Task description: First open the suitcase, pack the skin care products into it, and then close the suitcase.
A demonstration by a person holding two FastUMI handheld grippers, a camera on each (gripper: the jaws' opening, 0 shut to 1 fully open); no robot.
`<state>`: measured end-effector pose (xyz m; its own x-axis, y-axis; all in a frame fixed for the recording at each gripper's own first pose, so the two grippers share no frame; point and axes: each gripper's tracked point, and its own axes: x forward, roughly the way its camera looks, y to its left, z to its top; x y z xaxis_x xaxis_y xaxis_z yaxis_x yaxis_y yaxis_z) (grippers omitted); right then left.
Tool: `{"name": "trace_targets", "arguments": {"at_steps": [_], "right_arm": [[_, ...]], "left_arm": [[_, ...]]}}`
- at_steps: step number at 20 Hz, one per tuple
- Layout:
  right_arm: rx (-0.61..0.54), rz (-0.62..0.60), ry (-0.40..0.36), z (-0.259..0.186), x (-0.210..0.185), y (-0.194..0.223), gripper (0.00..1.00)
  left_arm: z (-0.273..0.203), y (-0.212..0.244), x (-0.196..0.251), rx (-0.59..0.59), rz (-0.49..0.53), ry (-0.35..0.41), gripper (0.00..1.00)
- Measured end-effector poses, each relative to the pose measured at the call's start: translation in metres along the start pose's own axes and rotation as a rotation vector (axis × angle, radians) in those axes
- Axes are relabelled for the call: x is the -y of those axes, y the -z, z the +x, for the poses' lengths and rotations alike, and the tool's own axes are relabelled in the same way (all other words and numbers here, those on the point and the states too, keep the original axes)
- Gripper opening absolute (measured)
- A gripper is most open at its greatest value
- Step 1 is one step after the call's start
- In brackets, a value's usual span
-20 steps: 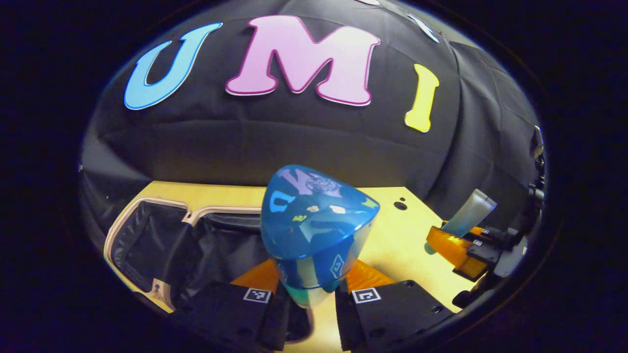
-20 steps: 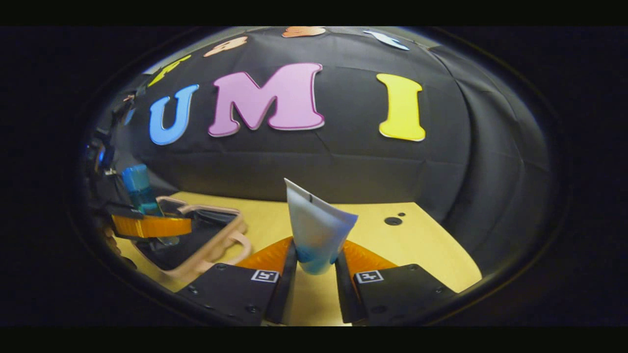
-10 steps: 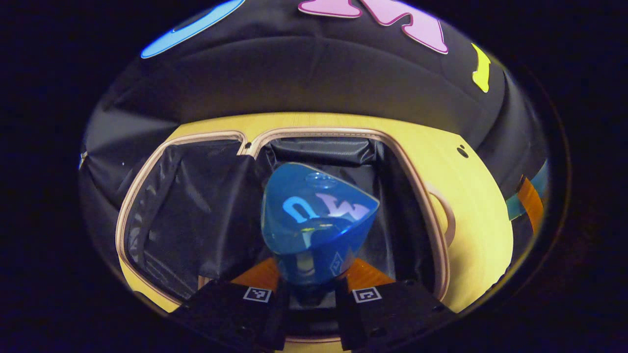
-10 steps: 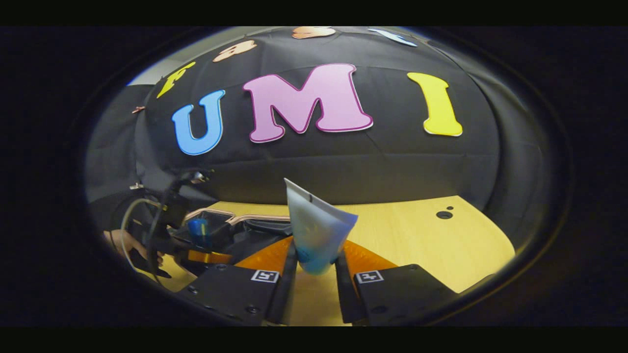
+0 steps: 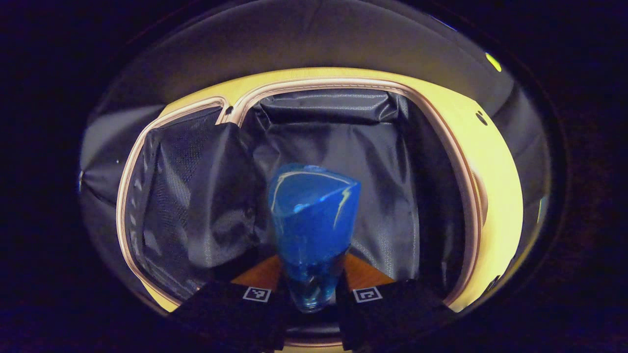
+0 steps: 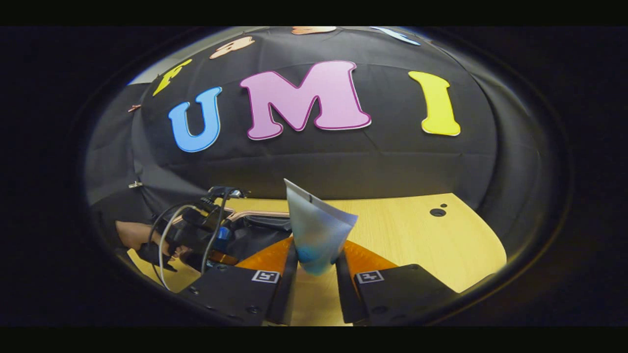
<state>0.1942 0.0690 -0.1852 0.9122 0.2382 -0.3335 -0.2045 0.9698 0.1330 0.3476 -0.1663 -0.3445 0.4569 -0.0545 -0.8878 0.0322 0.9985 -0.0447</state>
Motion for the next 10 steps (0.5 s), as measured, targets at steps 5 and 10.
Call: {"name": "trace_targets", "arguments": {"at_steps": [5,10], "right_arm": [[-0.043,0.008,-0.045,-0.006,-0.032,0.004,0.41],[-0.117,-0.003,-0.094,0.017,-0.071,0.017,0.41]], "left_arm": [[-0.007,-0.002,-0.011,0.026,-0.041,-0.055,0.53],[-0.094,-0.033,-0.038,0.373,-0.088,-0.028,0.75]]}}
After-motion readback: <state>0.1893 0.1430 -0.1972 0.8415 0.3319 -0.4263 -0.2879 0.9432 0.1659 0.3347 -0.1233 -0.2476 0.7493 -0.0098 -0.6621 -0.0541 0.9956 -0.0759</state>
